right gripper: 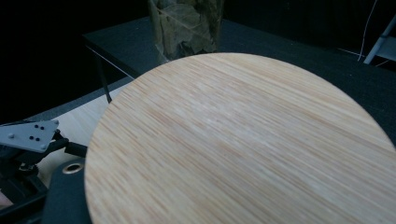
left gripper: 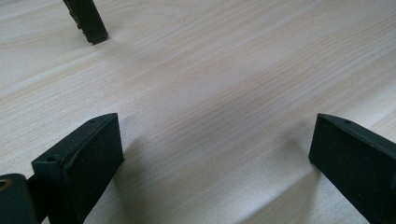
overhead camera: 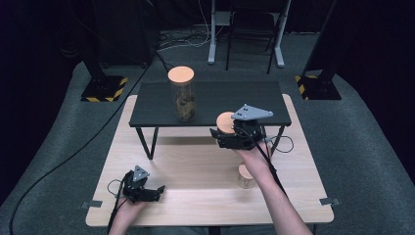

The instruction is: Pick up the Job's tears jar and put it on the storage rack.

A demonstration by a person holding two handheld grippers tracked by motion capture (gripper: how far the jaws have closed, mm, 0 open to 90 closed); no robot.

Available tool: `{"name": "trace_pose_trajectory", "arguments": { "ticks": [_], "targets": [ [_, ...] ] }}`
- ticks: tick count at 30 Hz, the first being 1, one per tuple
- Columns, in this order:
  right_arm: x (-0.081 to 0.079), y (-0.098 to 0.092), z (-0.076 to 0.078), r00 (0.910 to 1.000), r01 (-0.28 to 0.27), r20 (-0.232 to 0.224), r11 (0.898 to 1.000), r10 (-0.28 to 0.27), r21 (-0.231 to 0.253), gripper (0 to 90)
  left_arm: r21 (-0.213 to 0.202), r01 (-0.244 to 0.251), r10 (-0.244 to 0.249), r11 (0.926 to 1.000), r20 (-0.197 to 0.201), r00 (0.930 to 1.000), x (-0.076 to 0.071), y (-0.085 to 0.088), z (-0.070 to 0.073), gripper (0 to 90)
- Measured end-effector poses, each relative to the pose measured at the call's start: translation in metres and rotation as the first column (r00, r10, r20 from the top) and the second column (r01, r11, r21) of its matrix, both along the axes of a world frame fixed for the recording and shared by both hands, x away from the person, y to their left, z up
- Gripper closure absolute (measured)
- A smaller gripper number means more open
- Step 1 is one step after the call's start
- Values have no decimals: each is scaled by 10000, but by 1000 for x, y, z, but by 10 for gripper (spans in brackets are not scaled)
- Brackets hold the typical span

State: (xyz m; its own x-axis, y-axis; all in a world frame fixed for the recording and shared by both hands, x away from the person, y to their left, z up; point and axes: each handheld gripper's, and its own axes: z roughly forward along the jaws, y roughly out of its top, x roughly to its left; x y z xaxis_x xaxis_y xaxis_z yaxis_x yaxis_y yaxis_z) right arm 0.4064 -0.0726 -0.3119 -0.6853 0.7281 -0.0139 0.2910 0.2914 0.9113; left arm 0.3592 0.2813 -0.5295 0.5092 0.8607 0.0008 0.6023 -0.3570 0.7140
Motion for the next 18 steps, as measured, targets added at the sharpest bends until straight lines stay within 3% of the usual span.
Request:
{"name": "trace_pose_trajectory", "arguments": {
  "ticks": [18],
  "targets": [
    [24,14,16,9994,304,142,9992,-301,-257,248,0,8,-8,10000,-5,10000,0,0,0,23]
  ]
}}
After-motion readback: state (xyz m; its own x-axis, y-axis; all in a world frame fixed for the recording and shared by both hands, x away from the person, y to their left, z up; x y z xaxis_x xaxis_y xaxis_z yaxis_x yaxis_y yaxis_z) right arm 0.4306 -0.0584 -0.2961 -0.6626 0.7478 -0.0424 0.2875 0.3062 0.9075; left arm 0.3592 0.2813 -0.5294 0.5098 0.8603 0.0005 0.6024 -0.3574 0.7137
